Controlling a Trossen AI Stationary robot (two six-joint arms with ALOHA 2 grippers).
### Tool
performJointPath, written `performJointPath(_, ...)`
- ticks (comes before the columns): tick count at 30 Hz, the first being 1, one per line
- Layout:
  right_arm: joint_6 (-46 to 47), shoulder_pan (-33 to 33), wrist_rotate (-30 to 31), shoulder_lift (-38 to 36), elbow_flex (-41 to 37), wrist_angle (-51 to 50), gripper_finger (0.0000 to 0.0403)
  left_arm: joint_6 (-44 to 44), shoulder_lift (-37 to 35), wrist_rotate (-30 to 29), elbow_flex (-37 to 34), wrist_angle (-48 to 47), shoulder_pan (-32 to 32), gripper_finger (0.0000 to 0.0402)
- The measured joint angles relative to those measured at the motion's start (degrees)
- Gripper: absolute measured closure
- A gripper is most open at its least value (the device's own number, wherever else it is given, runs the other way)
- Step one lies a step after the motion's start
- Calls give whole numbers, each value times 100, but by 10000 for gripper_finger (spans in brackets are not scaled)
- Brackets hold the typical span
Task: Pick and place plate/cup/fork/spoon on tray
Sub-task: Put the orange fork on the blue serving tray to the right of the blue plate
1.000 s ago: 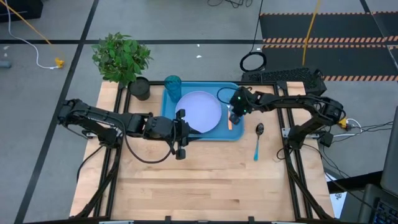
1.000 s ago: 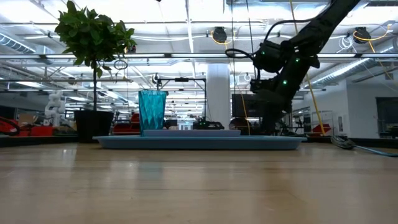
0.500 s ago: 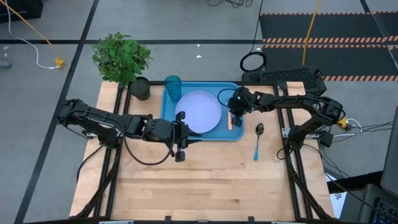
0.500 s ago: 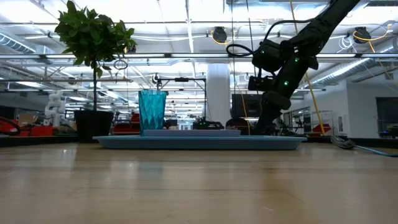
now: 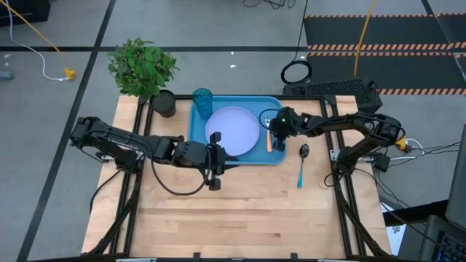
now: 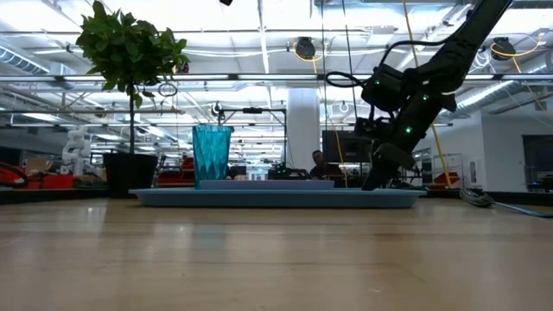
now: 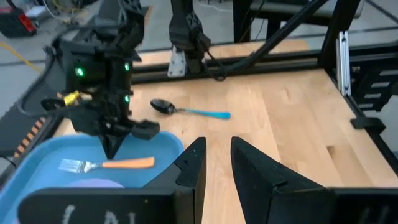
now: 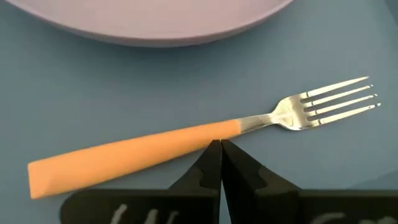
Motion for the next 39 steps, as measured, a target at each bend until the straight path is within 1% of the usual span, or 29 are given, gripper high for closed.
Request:
performJointPath(3, 39, 9, -7, 0, -46, 100, 403, 93, -2, -2, 0, 174, 11, 325)
performJointPath(9, 164, 168, -7, 0, -264, 660, 403, 140, -2, -2, 0, 257, 11, 325)
performJointPath(20, 364, 348, 35, 1, -291, 704, 403, 219, -2, -2, 0, 311, 11, 325)
performJointPath(30, 394, 412, 39, 569, -265, 1238, 403, 332, -4, 0, 0, 495, 11, 325)
performJointPath(39, 302, 413, 15, 608, -276, 1351, 403, 392, -4, 0, 0, 491, 11, 325)
